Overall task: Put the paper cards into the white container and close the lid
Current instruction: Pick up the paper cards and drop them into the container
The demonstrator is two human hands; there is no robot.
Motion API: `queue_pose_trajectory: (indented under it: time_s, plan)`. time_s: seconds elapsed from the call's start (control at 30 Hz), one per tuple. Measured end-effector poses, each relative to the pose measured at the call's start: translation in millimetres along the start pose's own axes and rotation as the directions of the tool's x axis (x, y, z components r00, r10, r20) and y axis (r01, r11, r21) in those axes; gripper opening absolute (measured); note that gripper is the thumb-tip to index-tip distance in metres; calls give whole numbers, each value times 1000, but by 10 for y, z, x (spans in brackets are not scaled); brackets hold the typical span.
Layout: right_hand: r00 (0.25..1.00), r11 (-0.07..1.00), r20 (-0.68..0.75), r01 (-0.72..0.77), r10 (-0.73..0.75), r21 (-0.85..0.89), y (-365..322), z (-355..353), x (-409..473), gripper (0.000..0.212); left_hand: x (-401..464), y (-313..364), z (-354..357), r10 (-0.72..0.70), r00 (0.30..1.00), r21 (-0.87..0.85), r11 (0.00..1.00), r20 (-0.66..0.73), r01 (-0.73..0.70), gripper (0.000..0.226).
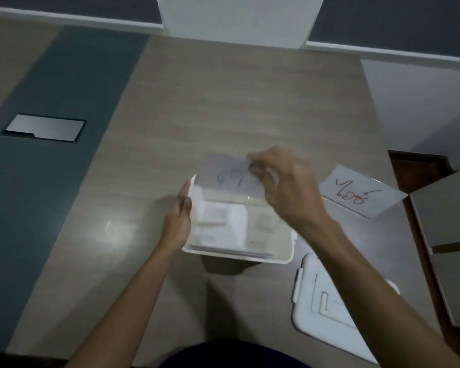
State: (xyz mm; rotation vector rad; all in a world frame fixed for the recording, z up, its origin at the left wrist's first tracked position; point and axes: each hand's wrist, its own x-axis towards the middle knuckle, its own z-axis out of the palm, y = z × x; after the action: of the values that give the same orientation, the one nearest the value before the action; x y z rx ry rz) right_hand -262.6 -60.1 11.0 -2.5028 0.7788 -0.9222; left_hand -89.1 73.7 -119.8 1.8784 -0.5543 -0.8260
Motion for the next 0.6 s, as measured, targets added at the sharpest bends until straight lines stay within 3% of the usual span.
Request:
queue_pose_trajectory:
  time_s: [0.1,0.2,0.27,0.33,0.4,0.47,0.5,0.57,0.6]
  plan:
    - [934,992,333,-120,128,-43,43,377,-381,18,9,28,53,3,1000,-34,999,-17,-4,43]
    - [717,968,657,-231,234,-94,155,633,-679,34,-3,42,89,10,1000,-64,998,-28,-12,44]
    - [610,955,751,-282,250,-90,164,659,-813,40,-3,49,106,7,1000,-68,998,-25,-9,44]
    - [607,944,751,-323,259,-65,161,593,-825,43,6,54,125,19,1000,-57,998,-15,-20,44]
    - [676,920,679,-393,285,5,254,475,-753,32,29,48,148,29,1000,-32,999,-12,-29,44]
    - [856,922,395,-385,335,53,529,318,-617,22,68,43,172,37,999,-17,999,1,-37,44]
    - [906,925,214,-378,364,28,750,221,-559,21,91,47,191,40,999,-9,999,9,-40,43]
    - [896,886,-56,-444,440,-138,1278,-17,-484,35,130,74,237,44,999,0,999,19,-44,43]
    - [862,827,-110,-506,495,-244,1571,-139,-470,46,142,91,261,54,998,-2,999,25,-54,43]
